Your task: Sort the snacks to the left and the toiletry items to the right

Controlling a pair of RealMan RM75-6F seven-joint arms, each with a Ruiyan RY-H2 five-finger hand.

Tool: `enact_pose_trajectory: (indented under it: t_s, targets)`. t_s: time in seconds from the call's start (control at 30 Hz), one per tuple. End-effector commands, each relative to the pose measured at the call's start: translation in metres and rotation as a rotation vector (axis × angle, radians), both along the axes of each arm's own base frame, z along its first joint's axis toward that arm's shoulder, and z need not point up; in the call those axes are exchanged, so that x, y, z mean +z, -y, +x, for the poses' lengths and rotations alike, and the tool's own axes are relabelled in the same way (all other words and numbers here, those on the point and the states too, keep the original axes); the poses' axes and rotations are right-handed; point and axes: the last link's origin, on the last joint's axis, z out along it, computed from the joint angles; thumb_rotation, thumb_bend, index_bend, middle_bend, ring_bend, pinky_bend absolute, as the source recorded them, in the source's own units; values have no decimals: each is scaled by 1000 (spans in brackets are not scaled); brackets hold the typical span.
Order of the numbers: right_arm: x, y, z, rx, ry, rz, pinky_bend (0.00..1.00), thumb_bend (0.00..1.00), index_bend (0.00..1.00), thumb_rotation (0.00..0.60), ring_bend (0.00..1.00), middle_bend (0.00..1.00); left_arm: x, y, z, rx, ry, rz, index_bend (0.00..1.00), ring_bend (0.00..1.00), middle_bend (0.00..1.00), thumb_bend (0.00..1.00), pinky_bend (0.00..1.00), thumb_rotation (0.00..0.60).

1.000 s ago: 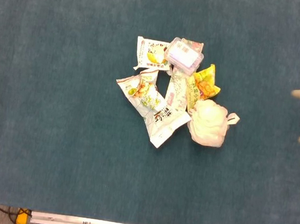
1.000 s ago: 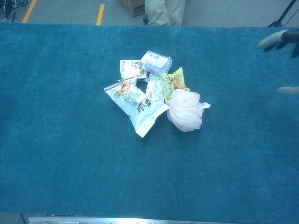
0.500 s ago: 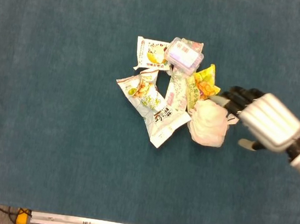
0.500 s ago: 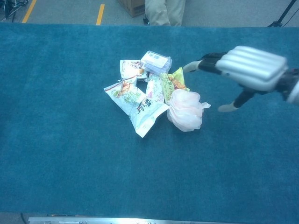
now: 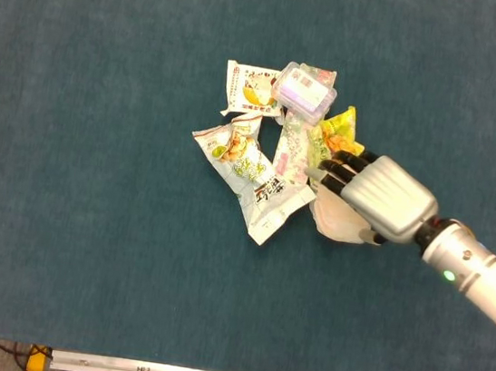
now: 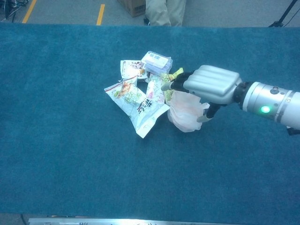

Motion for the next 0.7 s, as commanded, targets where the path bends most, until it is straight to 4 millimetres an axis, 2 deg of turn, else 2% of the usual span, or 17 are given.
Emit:
enact_pose_trajectory:
  t_s: [0.03,0.2,0.3,0.47,0.7]
  targets:
    - [-11,2,1,4,-19,-6,328,0,128,600,155,207,-1,0,-1,0,2,-2,222,183,236,484,131,600]
    - [-21,3,-6,-14,-56,-7,336,0,286,600,225,273,-2,0,-5,7,5,-6,222,184,236,484,131,600]
    - [-21,6,-9,-36,-49,-28,373,0,342,600,285,306,-2,-1,-6,5,8,-3,222,184,236,485,131,600]
    - [-12,13,-12,-66,0,-75,476,0,391,600,390,352,-3,-3,-8,6,12,-3,223,183,236,485,131,600]
    - [13,27,-33,-116,7,-163,481,0,397,600,406,359,-5,-4,-10,13,13,-13,223,184,237,485,131,600]
